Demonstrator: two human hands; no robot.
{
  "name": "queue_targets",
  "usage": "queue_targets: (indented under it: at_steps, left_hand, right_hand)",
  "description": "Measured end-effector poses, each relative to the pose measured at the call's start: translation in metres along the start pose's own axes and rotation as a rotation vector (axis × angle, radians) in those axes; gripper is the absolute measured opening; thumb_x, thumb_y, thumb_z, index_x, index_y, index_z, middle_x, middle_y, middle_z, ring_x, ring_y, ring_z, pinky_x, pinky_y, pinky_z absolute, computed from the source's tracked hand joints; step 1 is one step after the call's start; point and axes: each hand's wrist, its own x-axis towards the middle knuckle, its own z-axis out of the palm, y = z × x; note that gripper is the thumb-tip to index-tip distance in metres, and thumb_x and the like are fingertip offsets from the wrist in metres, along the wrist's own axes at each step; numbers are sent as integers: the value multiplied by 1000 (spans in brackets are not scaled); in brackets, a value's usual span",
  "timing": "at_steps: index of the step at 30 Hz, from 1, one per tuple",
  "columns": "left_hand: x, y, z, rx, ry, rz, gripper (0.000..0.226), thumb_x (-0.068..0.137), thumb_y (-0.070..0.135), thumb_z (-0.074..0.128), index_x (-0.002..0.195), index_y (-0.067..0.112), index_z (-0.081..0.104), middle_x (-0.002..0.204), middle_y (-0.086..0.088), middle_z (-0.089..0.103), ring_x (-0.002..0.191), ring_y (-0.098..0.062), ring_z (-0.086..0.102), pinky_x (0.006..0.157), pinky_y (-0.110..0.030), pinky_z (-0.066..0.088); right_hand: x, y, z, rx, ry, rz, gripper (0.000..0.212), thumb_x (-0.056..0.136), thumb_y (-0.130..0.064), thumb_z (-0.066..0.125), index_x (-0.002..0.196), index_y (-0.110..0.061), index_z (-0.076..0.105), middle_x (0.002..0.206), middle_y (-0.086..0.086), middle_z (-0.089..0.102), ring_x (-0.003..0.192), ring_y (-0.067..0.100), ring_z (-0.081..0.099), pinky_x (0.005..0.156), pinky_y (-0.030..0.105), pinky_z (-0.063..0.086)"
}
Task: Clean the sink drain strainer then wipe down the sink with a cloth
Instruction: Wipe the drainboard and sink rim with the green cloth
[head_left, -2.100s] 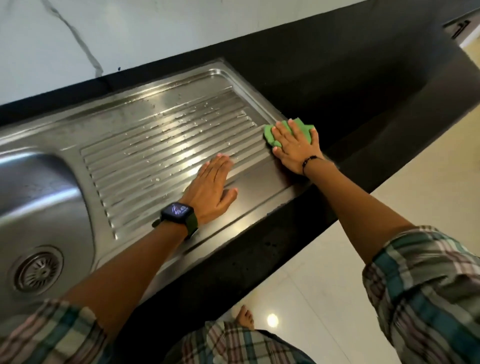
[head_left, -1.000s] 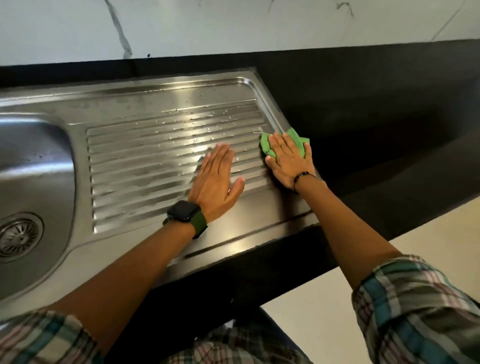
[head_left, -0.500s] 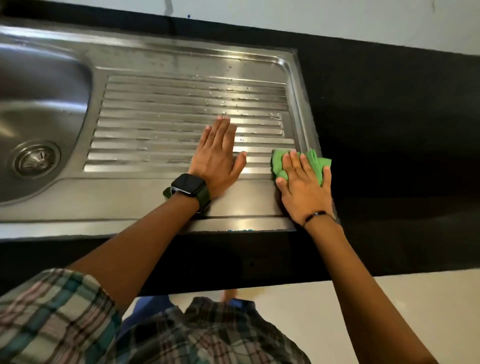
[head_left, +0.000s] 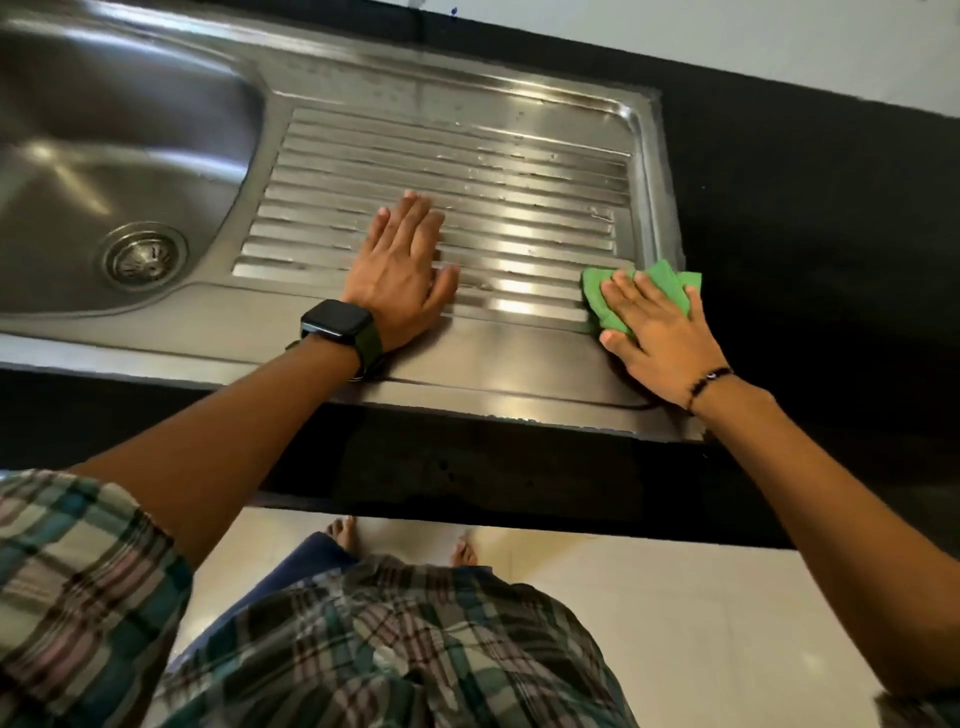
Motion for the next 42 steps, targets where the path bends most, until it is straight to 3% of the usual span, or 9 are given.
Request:
queue_targets:
  at_steps: [5, 13, 17, 20, 24, 30, 34, 36, 42]
  left_hand:
    - [-3, -28, -5, -96, 67, -245, 67, 89, 45, 22, 142, 4, 24, 153, -16, 19, 145, -26, 8, 117, -38, 1]
    - [1, -19, -5, -110, 80, -198, 66, 90, 43, 21, 143, 3, 23, 153, -17, 20, 144, -26, 10, 114, -31, -3]
    - [3, -17, -9, -119, 94, -194, 67, 89, 43, 20, 142, 2, 25, 152, -19, 23, 144, -28, 12, 116, -35, 1]
    - [4, -16, -12, -118, 100, -192, 65, 89, 40, 21, 141, 2, 26, 152, -18, 23, 144, -28, 12, 117, -35, 1]
    - [0, -16, -15, -123, 131, -202, 60, 89, 34, 26, 140, 2, 29, 151, -17, 24, 144, -27, 12, 117, -35, 2]
    - [-7, -43, -29, -122, 182, -280, 60, 90, 37, 26, 139, 3, 31, 151, -18, 26, 143, -28, 14, 117, -38, 4]
    - [-14, -76, -40, -30, 118, -319, 62, 88, 38, 26, 138, 2, 32, 150, -19, 26, 143, -30, 15, 116, -41, 5]
    - [-16, -84, -39, 0, 74, -346, 64, 87, 38, 24, 139, 3, 30, 151, -19, 24, 143, -30, 13, 117, -40, 4]
    - [-10, -87, -31, -82, 22, -350, 63, 91, 39, 23, 143, 4, 21, 154, -17, 16, 145, -26, 6, 116, -36, -1]
  right_hand:
    - [17, 0, -2, 2, -38, -207, 54, 97, -35, 33, 144, -29, 7, 155, -9, 4, 141, 6, -8, 112, 46, -15]
    - [70, -66, -4, -10, -87, -531, 58, 91, -41, 27, 141, -31, -1, 149, -14, -5, 141, 11, -12, 108, 43, -22]
    - [105, -116, -3, -19, -69, -683, 57, 94, -37, 37, 146, -25, 16, 156, -4, 15, 145, 19, 2, 112, 49, -12]
    - [118, -134, -3, 11, -38, -717, 53, 94, -38, 38, 143, -25, 26, 156, -1, 17, 145, 19, 4, 113, 50, -6]
    - [117, -129, -3, -46, -47, -768, 55, 95, -38, 35, 146, -26, 16, 157, -3, 12, 145, 17, -1, 114, 53, -7]
    - [66, -13, -19, -191, -154, -689, 58, 96, -40, 30, 137, -36, -10, 154, -9, -10, 138, 8, -22, 113, 37, -18]
    - [42, 41, -40, -243, -384, -614, 69, 73, -73, -12, 132, -39, -24, 148, -16, -26, 131, -2, -36, 107, 24, -27]
    - [42, 40, -43, -293, -448, -621, 83, 59, -78, -26, 131, -38, -28, 144, -18, -34, 129, -1, -40, 109, 28, -27]
    - [62, 10, -38, -258, -439, -699, 87, 70, -82, -6, 141, -32, -19, 151, -10, -23, 136, 5, -31, 116, 42, -15]
